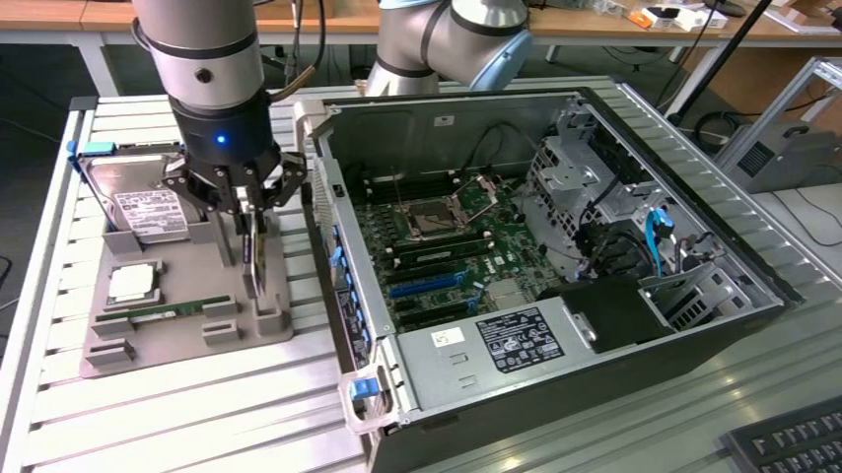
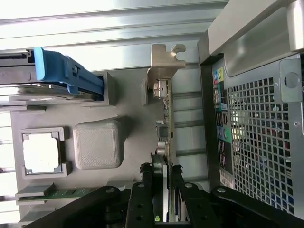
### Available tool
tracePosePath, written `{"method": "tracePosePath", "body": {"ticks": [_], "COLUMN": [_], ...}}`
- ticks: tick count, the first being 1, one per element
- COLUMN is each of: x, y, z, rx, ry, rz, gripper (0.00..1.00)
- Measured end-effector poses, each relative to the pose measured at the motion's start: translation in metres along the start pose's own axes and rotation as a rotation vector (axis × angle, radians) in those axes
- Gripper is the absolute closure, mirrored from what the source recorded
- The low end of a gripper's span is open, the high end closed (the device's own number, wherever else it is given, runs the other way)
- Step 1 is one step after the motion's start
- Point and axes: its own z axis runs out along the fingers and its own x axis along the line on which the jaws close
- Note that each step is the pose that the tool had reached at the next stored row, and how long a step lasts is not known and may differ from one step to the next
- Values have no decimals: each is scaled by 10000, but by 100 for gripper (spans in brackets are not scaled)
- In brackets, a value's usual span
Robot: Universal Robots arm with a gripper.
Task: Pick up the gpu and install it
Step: 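Pick up the gpu and move the gpu toward the slot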
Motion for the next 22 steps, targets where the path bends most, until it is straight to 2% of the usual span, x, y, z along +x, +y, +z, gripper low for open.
{"method": "tracePosePath", "body": {"ticks": [22], "x": [-2], "y": [2], "z": [-72], "rx": [-30], "ry": [3], "rz": [1], "gripper": [74]}}
